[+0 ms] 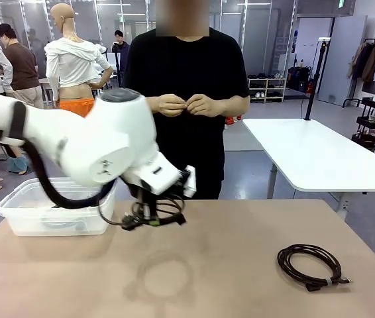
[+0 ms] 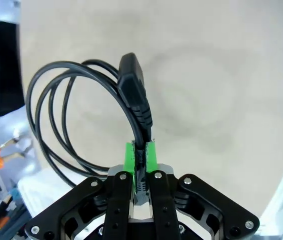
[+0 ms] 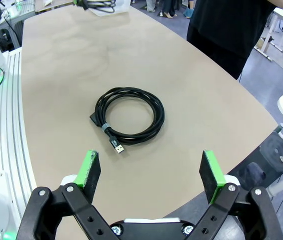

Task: Organize and store the cables.
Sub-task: Place the Power Cable into the Organizing box.

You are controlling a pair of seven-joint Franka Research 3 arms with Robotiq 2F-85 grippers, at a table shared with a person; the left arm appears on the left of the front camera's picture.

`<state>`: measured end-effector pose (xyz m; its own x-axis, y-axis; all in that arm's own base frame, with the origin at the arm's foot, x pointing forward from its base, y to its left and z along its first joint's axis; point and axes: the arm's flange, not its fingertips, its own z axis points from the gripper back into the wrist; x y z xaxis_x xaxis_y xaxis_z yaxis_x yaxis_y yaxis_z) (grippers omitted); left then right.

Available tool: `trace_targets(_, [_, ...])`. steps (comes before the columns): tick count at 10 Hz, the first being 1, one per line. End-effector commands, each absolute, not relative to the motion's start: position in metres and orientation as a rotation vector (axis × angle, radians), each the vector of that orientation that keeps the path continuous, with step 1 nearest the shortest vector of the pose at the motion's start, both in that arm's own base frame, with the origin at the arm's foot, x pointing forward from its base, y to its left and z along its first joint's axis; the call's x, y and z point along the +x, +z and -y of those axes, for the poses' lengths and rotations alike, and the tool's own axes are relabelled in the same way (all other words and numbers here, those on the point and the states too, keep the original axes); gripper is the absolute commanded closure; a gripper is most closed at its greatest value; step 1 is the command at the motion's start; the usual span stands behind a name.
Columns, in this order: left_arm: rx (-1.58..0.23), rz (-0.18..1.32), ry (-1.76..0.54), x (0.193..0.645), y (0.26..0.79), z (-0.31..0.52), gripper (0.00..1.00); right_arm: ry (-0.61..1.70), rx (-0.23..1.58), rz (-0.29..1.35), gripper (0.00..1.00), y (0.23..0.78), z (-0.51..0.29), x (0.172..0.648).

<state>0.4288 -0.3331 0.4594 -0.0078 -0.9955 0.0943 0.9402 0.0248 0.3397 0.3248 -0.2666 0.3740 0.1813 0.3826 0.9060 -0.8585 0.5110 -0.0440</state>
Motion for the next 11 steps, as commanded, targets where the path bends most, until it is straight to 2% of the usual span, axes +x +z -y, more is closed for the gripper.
trace_targets(1, [0.239, 0.448, -1.551, 0.424, 0.487, 0.266, 1.00, 0.910, 0.547, 1.046, 0.00, 0.378, 0.262, 0.324])
trace_targets(6, [0.313, 0.461, -1.596, 0.450, 0.511, 0.150, 1.00, 0.910, 0.547, 1.046, 0.00, 0.378, 0.262, 0.324])
trace_targets(8, [0.282, 0.493, -1.590, 0.450, 0.514, 0.138, 1.00, 0.910, 0.547, 1.046, 0.00, 0.378, 0.262, 0.324])
trace_targets(9, [0.326, 0.423, -1.575, 0.454, 0.510, 0.141, 1.00, 0.910, 0.547, 1.046, 0.00, 0.378, 0.262, 0.324])
trace_targets(11, [0.326, 0.423, -1.575, 0.454, 0.510, 0.141, 1.00, 0.910, 0.547, 1.046, 0.00, 0.378, 0.262, 0.324])
